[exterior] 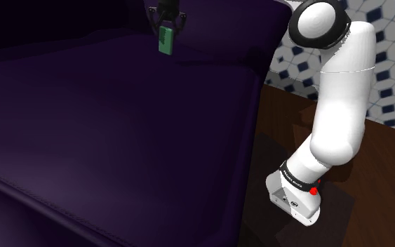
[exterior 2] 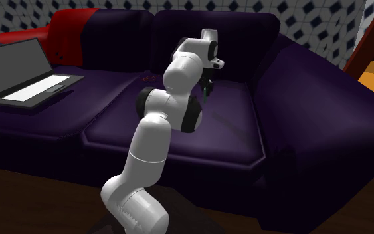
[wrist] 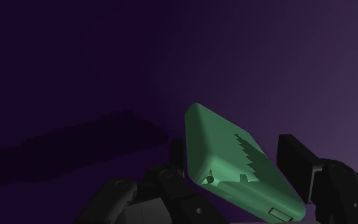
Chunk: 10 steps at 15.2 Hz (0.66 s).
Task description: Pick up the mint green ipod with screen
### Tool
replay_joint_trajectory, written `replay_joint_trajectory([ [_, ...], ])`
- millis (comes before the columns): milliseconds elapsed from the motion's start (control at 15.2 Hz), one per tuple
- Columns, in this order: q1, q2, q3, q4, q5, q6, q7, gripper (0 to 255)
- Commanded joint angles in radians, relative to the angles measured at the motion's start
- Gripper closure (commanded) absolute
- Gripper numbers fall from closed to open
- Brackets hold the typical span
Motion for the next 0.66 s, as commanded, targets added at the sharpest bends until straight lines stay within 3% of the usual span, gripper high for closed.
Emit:
replay_joint_trajectory([
  [0,0.009,0.016,-0.001,0.054,-0.004,-0.039,-0.002,255],
  [462,0.062,0.115,-0.012,0.324,-0.032,-0.206,-0.012,255],
  [594,0.064,0.119,-0.013,0.334,-0.033,-0.211,-0.013,255],
])
